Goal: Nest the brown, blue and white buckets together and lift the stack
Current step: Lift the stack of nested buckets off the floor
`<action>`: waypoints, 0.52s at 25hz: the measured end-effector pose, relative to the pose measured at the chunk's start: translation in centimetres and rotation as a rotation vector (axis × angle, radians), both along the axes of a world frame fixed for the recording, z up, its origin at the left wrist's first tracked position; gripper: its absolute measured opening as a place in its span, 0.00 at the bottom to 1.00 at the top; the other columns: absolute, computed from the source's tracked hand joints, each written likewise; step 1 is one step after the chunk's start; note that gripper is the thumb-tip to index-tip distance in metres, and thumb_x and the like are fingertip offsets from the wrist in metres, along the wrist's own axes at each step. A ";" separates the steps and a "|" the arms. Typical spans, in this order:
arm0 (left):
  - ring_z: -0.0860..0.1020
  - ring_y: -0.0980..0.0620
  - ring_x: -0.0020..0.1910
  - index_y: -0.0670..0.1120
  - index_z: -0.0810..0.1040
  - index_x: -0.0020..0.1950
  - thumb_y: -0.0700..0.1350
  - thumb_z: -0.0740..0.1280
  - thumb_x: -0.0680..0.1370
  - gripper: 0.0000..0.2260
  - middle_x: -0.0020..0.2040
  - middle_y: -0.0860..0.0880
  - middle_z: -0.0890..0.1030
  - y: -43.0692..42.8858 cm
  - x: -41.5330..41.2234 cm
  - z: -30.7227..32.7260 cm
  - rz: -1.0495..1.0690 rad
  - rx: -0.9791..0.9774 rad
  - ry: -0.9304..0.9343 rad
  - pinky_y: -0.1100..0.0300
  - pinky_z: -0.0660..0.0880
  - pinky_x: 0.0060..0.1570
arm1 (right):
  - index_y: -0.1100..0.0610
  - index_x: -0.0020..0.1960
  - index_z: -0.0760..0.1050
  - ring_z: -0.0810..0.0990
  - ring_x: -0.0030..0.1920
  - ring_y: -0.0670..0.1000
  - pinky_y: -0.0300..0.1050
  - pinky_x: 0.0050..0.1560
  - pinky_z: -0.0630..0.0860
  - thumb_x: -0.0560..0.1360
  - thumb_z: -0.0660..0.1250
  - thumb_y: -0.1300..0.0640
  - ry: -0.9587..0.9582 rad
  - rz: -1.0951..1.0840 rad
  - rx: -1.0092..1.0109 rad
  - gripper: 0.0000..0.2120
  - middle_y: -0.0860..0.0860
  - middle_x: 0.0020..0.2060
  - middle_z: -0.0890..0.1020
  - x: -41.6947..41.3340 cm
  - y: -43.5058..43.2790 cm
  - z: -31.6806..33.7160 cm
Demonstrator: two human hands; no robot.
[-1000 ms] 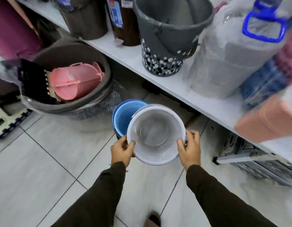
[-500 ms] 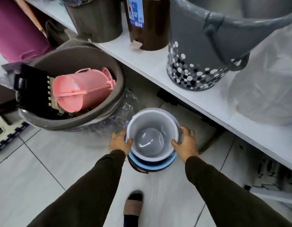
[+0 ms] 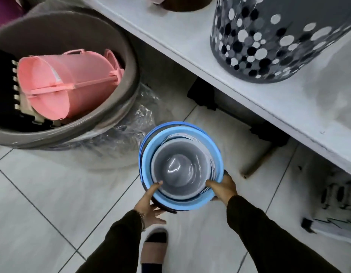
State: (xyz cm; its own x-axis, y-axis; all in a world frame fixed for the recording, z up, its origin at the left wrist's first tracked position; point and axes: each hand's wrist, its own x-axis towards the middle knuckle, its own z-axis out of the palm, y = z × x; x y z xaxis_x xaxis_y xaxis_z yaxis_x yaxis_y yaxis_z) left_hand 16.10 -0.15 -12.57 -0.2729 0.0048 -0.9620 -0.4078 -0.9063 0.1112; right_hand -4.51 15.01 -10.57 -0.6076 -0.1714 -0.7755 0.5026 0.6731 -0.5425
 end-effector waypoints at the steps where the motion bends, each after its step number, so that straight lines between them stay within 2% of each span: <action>1: 0.80 0.37 0.59 0.46 0.74 0.66 0.58 0.77 0.62 0.36 0.59 0.40 0.80 0.6 -0.3 -0.6 0.098 -0.068 0.018 0.34 0.76 0.56 | 0.51 0.51 0.75 0.85 0.42 0.55 0.44 0.27 0.81 0.68 0.71 0.63 -0.003 -0.036 -0.026 0.15 0.57 0.50 0.83 0.0 -0.1 -0.2; 3: 0.80 0.40 0.46 0.42 0.78 0.60 0.48 0.73 0.69 0.21 0.47 0.41 0.81 1.4 -0.8 -0.8 0.253 -0.231 -0.030 0.41 0.82 0.47 | 0.53 0.53 0.76 0.85 0.43 0.57 0.46 0.28 0.81 0.69 0.69 0.64 -0.014 -0.069 -0.050 0.14 0.57 0.49 0.83 0.1 -0.2 0.3; 4: 0.78 0.42 0.42 0.41 0.77 0.58 0.44 0.72 0.70 0.18 0.45 0.41 0.79 1.5 -0.7 -0.5 0.277 -0.313 -0.077 0.45 0.83 0.42 | 0.54 0.54 0.76 0.85 0.43 0.57 0.46 0.28 0.82 0.69 0.69 0.64 -0.009 -0.077 -0.047 0.15 0.57 0.49 0.83 0.2 -0.1 0.9; 7: 0.77 0.44 0.37 0.39 0.76 0.60 0.36 0.71 0.70 0.19 0.47 0.40 0.79 1.6 0.4 1.7 0.286 -0.532 -0.163 0.53 0.81 0.35 | 0.53 0.53 0.76 0.85 0.42 0.58 0.47 0.27 0.82 0.69 0.68 0.65 0.014 -0.099 -0.043 0.15 0.57 0.48 0.82 1.3 0.5 3.6; 11: 0.81 0.42 0.43 0.42 0.79 0.58 0.37 0.75 0.69 0.17 0.55 0.36 0.83 1.8 2.7 7.7 0.297 -0.747 -0.226 0.43 0.82 0.49 | 0.53 0.51 0.76 0.85 0.40 0.60 0.49 0.28 0.82 0.69 0.68 0.65 -0.006 -0.083 -0.098 0.13 0.59 0.48 0.82 3.7 1.0 9.8; 13: 0.82 0.42 0.44 0.42 0.81 0.55 0.40 0.76 0.69 0.15 0.52 0.37 0.84 1.9 4.2 12.3 0.312 -0.855 -0.251 0.47 0.81 0.49 | 0.54 0.50 0.76 0.85 0.39 0.60 0.50 0.28 0.82 0.69 0.67 0.66 0.009 -0.063 -0.139 0.12 0.61 0.48 0.83 4.8 0.7 14.5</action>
